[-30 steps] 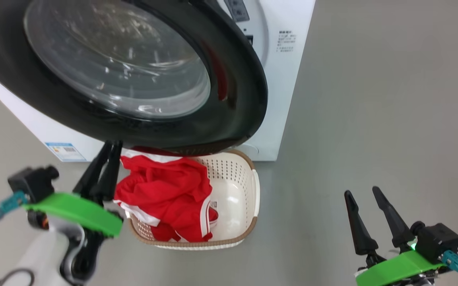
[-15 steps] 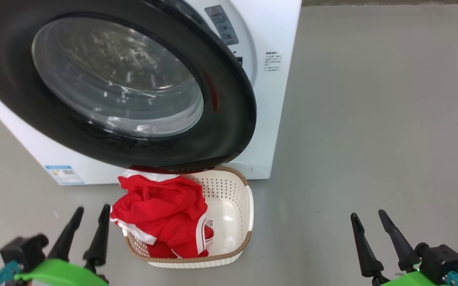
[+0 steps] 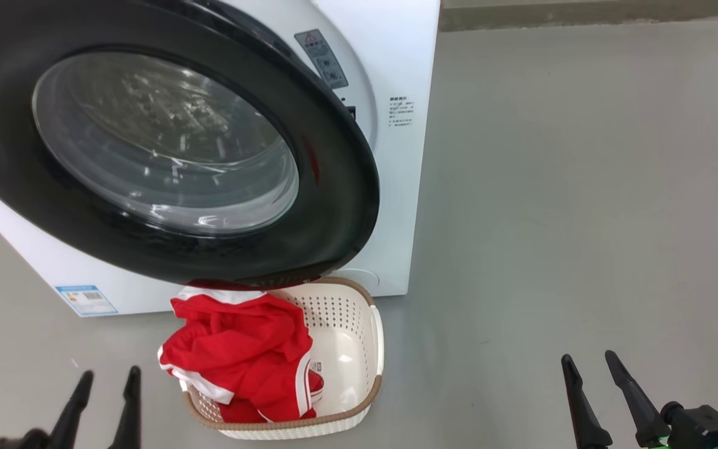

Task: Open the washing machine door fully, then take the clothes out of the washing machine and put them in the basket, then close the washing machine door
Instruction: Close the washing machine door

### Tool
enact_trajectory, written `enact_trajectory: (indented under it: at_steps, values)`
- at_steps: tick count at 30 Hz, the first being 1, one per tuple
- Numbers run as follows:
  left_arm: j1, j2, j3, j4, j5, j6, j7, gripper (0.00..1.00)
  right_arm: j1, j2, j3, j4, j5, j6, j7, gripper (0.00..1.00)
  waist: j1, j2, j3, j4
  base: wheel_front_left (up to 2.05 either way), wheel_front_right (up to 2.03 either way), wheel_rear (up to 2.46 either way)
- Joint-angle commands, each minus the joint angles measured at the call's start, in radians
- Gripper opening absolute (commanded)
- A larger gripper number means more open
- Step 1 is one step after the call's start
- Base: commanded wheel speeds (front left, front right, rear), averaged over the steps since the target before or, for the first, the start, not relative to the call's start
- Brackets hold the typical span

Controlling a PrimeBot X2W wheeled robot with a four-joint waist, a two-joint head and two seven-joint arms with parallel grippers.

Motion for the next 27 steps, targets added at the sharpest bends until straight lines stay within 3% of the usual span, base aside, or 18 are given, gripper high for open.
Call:
enact_trajectory:
  at_steps: [1,21,23,25,27]
  values:
    - [-0.002,0.008,0.057,-0.032,0.013,-0.005,-0.008,1.00,-0.008,-0.011,0.016,-0.028,-0.010,0.006,-0.006,1.00,0.0000,0.0000,-0.006,-0.002,0.00,0.00,0.00]
    - [0.040,-0.043,0.093,-0.076,0.084,-0.005,-0.008,1.00,0.001,-0.011,0.008,-0.033,-0.001,0.006,-0.006,1.00,0.0000,0.0000,-0.011,0.020,0.00,0.00,0.00]
    - [0.039,-0.047,0.091,-0.079,0.087,-0.005,-0.008,1.00,-0.004,-0.011,0.017,-0.036,0.008,0.006,-0.006,0.41,0.0000,0.0000,-0.008,0.026,0.00,0.00,0.00]
    - [0.035,-0.053,0.083,-0.083,0.093,-0.005,-0.008,1.00,-0.012,-0.011,0.024,-0.040,0.022,0.006,-0.006,0.00,0.0000,0.0000,-0.002,0.037,0.00,0.00,0.00]
    - [0.028,-0.058,0.072,-0.085,0.098,-0.005,-0.008,1.00,-0.028,-0.011,0.033,-0.039,0.034,0.006,-0.006,0.00,0.0000,0.0000,0.006,0.051,0.00,0.00,0.00]
